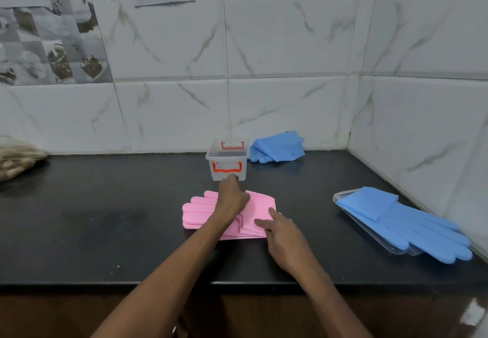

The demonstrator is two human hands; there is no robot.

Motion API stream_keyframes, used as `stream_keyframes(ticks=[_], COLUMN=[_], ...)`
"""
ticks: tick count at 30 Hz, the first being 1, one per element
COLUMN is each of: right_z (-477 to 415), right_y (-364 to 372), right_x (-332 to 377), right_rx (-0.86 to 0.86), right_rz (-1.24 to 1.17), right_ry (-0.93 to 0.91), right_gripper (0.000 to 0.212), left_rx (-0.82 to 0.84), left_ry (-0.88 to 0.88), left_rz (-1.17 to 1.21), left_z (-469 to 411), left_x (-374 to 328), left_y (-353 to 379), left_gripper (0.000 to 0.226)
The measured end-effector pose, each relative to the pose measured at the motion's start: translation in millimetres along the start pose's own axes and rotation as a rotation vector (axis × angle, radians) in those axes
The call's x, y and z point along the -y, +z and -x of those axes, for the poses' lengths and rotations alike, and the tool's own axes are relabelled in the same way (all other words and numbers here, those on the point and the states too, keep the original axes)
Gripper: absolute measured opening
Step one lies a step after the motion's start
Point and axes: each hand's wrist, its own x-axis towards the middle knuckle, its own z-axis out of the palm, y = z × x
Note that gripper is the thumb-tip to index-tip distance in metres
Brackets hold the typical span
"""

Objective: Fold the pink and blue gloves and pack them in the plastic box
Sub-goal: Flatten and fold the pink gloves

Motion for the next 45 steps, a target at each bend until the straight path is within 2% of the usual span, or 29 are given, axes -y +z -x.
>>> stream_keyframes(ticks=[2,3,4,6,8,12,16,19,22,24,28,29,30,33,34,38,41,43,45], right_z=[1,2,2,1,-1,-8,-18,-19,-15,-14,-20,-22,-24,-27,-27,-25,-22,-23,-24], right_y=[0,-1,-2,-4,-3,1,-5,0,12,21,32,35,38,40,39,31,25,23,23], right_x=[-1,-2,-3,1,10,32,40,51,67,75,87,89,90,92,92,74,55,46,43], right_rx=[-0.040,-0.079,-0.126,-0.196,-0.205,-0.192,-0.180,-0.240,-0.354,-0.439,-0.477,-0.472,-0.470,-0.498,-0.501,-0.577,-0.585,-0.510,-0.466], right_rz=[-0.103,-0.138,-0.118,0.076,0.155,0.028,-0.258,-0.496,-0.560,-0.664,-0.825,-0.813,-0.787,-0.736,-0.765,-0.768,-0.604,-0.554,-0.535], right_ry=[0.062,0.120,0.197,0.347,0.430,0.457,0.468,0.409,0.399,0.432,0.610,0.620,0.610,0.559,0.545,0.445,0.316,0.285,0.237], right_gripper=[0.043,0.045,0.049,0.057,0.063,0.057,0.049,0.051,0.049,0.059,0.106,0.104,0.094,0.055,0.049,0.037,0.037,0.032,0.017], left_rx=[-0.093,-0.071,-0.003,0.115,0.108,0.080,0.117,0.134,0.200,0.277,0.415,0.442,0.468,0.516,0.514,0.604,0.695,0.670,0.557], left_ry=[0.160,0.194,0.181,0.128,0.145,0.158,0.116,0.172,0.134,0.062,-0.068,-0.091,-0.132,-0.280,-0.302,-0.408,-0.512,-0.452,-0.347], left_rz=[-0.179,-0.228,-0.245,-0.248,-0.237,-0.146,-0.080,-0.117,-0.094,-0.069,-0.038,-0.027,0.003,0.168,0.215,0.486,0.632,0.527,0.330], left_z=[6,8,10,17,23,25,23,25,25,18,8,5,3,1,1,1,-3,-6,-8], left_x=[4,8,10,18,24,29,32,29,24,22,15,13,11,8,7,-4,-17,-25,-29], left_y=[-2,-2,-2,-1,-1,-8,-19,-18,-22,-29,-45,-47,-48,-48,-47,-47,-48,-44,-39], left_gripper=[0.038,0.031,0.024,0.017,0.018,0.024,0.030,0.022,0.025,0.031,0.042,0.041,0.037,0.026,0.031,0.092,0.109,0.096,0.062])
